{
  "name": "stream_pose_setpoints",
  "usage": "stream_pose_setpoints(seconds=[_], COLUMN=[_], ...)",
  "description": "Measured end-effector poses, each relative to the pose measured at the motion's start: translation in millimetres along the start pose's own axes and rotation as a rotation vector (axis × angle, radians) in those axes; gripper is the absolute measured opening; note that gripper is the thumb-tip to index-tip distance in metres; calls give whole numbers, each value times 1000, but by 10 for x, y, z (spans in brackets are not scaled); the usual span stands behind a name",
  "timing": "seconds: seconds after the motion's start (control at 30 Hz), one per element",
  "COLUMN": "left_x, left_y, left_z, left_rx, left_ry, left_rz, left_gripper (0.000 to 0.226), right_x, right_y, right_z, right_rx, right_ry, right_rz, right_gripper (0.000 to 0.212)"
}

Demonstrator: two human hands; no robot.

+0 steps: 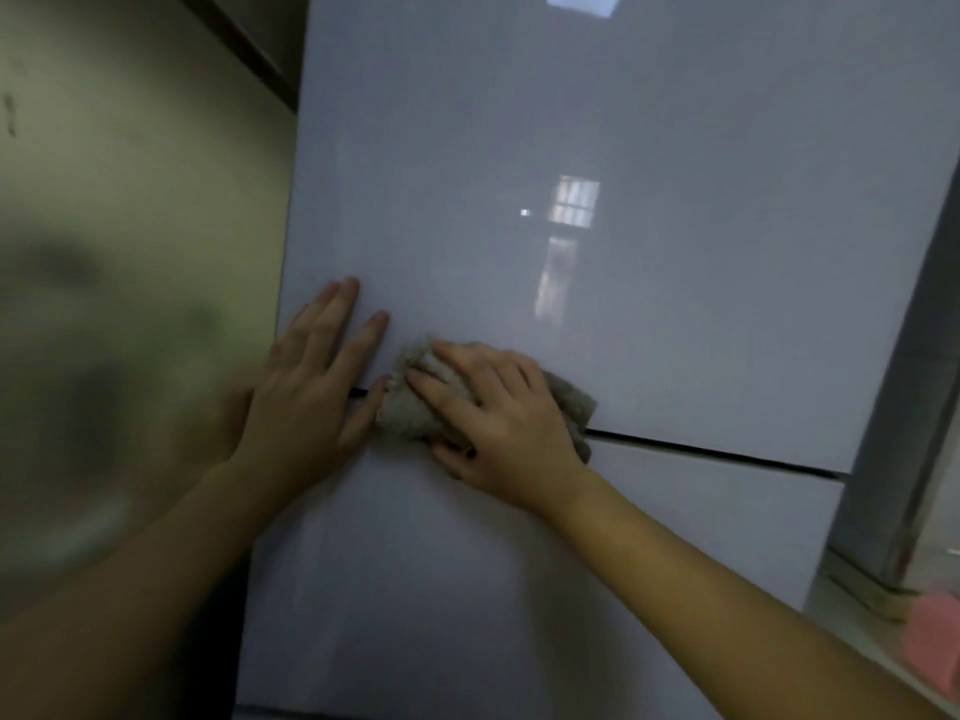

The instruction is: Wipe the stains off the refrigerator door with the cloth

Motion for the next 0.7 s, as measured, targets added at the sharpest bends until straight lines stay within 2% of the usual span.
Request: stream_pose_setpoints(seconds=[0.07,0.17,0.37,0.5,0.6,0.7], left_x=[-21,-31,18,-41,-173,-306], left_y=[-4,-7,-3,94,217,324], left_z=[13,14,42,154,204,161], left_rx=[-20,9,15,63,84,107], left_ry=[-11,5,1,27,126,279], left_rz=[11,18,-2,-19,-29,7], left_gripper=[57,55,55,47,42,41], right_x=[-21,212,820,959,837,471], right_y=[-24,103,385,380,293,73], right_z=[-16,-82,-885,-1635,-1929,-1806], right_rx=[-28,-2,129,149,107,-13], right_ry=[101,121,-104,-191,-171,-52], right_rz=[-11,8,87,93,126,111], right_gripper=[60,58,58,60,63,69])
Point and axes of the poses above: each hand's wrist, its own z-axis away from the middle knuckle, its own y-axis out of the back of the hand, x = y × z, the point moved 6 cm from there along -z, towards the middle knuckle, and after that the axes turned 5 degrees about x, right-handed, at the moved point
